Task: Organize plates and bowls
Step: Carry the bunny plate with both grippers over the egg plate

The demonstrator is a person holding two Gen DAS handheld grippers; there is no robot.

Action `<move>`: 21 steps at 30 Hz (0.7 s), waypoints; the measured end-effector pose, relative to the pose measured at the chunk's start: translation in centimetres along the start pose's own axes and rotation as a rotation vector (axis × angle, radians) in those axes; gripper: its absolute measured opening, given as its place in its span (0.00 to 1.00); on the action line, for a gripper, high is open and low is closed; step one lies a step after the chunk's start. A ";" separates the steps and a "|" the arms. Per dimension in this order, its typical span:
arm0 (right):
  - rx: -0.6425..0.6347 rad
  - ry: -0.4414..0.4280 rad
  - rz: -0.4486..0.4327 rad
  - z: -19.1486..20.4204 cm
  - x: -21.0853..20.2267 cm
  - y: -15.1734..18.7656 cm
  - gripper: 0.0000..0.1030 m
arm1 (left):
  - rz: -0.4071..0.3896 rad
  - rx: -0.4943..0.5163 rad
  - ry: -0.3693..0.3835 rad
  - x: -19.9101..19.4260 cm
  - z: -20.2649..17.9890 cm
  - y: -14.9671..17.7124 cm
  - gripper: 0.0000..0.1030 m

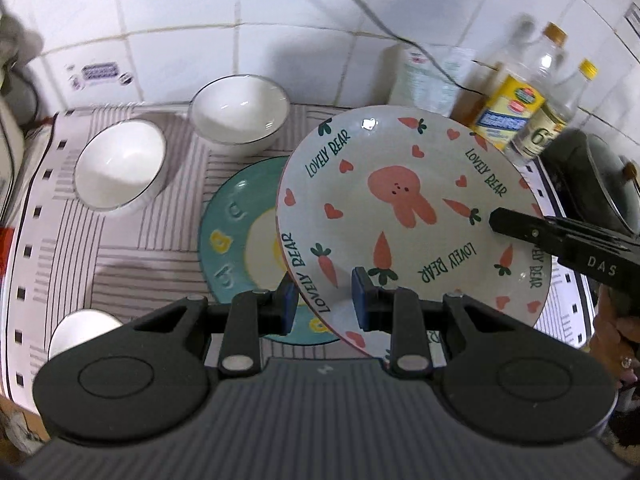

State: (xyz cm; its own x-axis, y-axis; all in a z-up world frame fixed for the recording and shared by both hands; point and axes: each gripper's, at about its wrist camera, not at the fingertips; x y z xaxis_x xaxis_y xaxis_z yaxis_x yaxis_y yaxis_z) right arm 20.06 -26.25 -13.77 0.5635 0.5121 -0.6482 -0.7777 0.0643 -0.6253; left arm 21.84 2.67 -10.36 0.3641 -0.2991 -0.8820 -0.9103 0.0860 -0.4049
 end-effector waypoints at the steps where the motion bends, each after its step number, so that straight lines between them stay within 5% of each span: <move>1: -0.003 -0.011 0.004 0.1 0.4 -0.2 0.22 | 0.000 -0.015 -0.006 0.1 0.4 0.1 0.26; 11: -0.063 -0.062 0.098 1.3 5.5 -1.0 0.22 | 0.062 -0.194 -0.044 2.9 4.3 0.8 0.26; 21: -0.025 -0.089 0.168 1.1 9.0 -0.5 0.22 | 0.113 -0.242 -0.083 4.8 5.6 0.3 0.26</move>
State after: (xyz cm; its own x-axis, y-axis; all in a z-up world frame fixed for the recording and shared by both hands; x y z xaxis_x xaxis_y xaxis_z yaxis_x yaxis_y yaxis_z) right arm 25.26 -20.72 -18.83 0.3989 0.5877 -0.7039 -0.8509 -0.0488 -0.5230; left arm 24.43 6.58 -16.04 0.2629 -0.2212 -0.9391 -0.9631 -0.1176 -0.2419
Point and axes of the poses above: each gripper's, at about its wrist camera, not at the fingertips, and x roughly the way its jaws point, z to its left, y to its underside, and after that the axes turned 4 degrees about z, right-handed
